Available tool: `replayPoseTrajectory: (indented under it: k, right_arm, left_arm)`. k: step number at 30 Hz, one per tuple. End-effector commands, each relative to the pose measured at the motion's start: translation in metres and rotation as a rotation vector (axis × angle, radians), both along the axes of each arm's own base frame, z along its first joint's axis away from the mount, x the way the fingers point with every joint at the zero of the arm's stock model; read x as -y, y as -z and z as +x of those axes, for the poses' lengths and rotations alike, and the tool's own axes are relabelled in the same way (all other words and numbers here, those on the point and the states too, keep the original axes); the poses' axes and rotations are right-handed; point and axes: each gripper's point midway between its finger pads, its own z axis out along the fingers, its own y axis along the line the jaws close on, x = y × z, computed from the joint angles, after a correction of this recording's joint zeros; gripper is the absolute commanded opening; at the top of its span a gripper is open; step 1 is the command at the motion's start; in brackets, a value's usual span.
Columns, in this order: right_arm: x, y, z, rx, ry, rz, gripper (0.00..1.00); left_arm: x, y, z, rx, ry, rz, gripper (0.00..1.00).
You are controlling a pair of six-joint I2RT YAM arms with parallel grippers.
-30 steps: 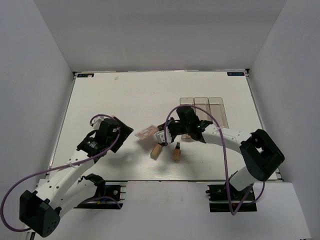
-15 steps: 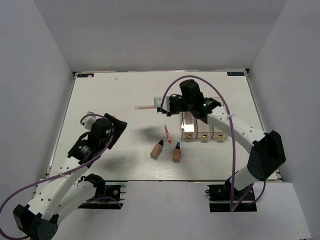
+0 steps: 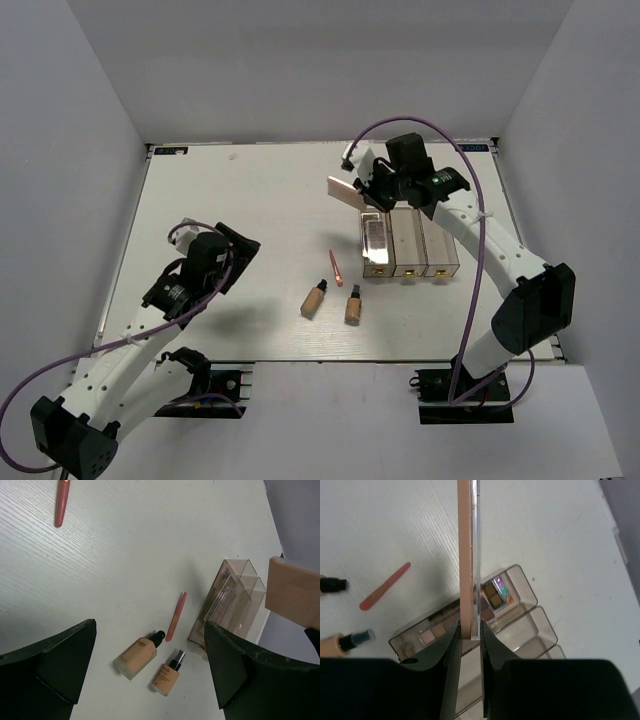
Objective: Organize the makeup
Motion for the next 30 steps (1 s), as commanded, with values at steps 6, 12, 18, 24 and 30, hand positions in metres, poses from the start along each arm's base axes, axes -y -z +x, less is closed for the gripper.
replayPoseTrajectory:
  k: [6, 12, 18, 24, 30]
  right_arm:
    - [0.040, 0.018, -0.014, -0.146, 0.249, -0.016, 0.00]
    - [0.054, 0.037, -0.014, -0.186, 0.372, -0.014, 0.00]
    - [0.067, 0.040, -0.005, -0.171, 0.489, 0.001, 0.00]
    - [0.072, 0.038, -0.006, -0.171, 0.525, 0.036, 0.00]
    - [0.079, 0.052, 0.001, -0.176, 0.630, 0.042, 0.00]
  left_arm:
    - [0.019, 0.001, 0.009, 0.013, 0.090, -0.014, 0.98]
    - [0.022, 0.002, 0.007, 0.010, 0.113, -0.015, 0.98]
    - [0.020, 0.006, 0.003, 0.005, 0.118, -0.017, 0.98]
    - [0.019, 0.007, -0.001, 0.003, 0.118, -0.016, 0.98]
    - [0.020, 0.010, -0.001, -0.002, 0.124, -0.022, 0.98]
